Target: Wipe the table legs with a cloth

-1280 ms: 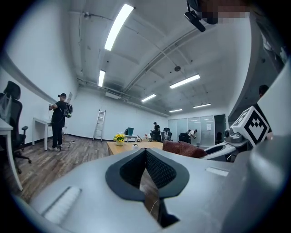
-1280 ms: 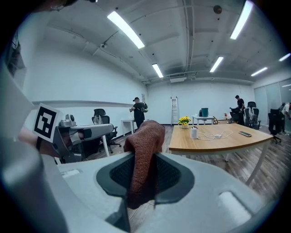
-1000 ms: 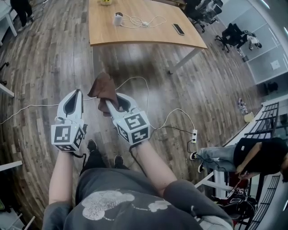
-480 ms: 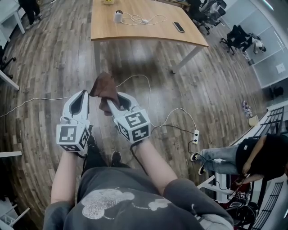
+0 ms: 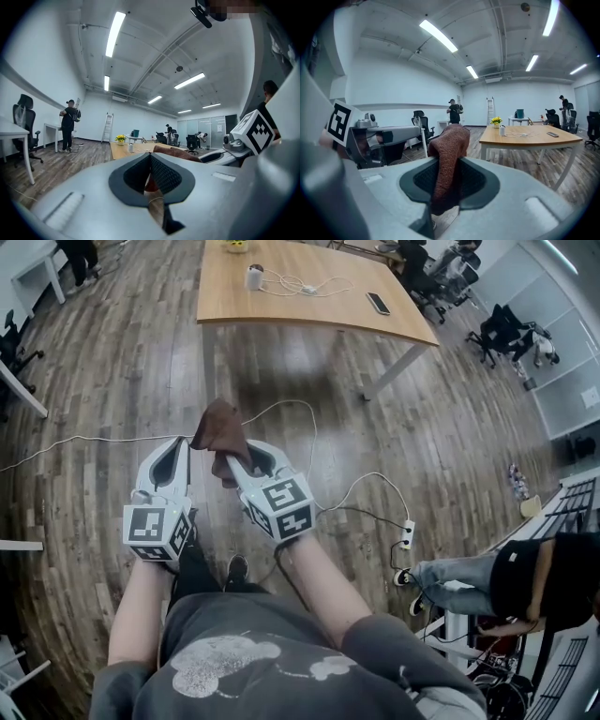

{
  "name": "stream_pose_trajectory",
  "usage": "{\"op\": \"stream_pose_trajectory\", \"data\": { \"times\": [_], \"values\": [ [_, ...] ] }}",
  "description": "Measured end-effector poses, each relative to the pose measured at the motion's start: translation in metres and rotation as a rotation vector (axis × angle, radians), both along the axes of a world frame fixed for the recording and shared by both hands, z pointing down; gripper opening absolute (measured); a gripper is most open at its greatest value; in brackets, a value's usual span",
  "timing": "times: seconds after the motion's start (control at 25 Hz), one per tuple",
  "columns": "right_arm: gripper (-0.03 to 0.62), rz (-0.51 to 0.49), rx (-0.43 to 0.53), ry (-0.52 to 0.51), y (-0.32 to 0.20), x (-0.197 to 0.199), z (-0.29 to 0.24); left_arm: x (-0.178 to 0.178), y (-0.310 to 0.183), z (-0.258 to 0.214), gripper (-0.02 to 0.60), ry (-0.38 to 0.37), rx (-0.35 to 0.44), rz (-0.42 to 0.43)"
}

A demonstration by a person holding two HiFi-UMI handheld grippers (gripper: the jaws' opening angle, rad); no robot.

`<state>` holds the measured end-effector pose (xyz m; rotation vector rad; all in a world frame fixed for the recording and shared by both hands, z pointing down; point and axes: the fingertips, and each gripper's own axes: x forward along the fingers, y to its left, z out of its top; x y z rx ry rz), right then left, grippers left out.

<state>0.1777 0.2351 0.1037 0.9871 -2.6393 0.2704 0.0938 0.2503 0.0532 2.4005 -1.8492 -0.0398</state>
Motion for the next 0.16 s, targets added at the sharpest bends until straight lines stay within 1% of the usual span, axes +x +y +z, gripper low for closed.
{"op": "stream_pose_trajectory", "data": {
  "times": [0.16],
  "values": [
    [0.091,-0.008,-0.001,0.008,0.0092,0.0045,0.0009,0.0066,0.0100,-0.0051,0.020,-0.008,0.012,0.002]
  ]
}}
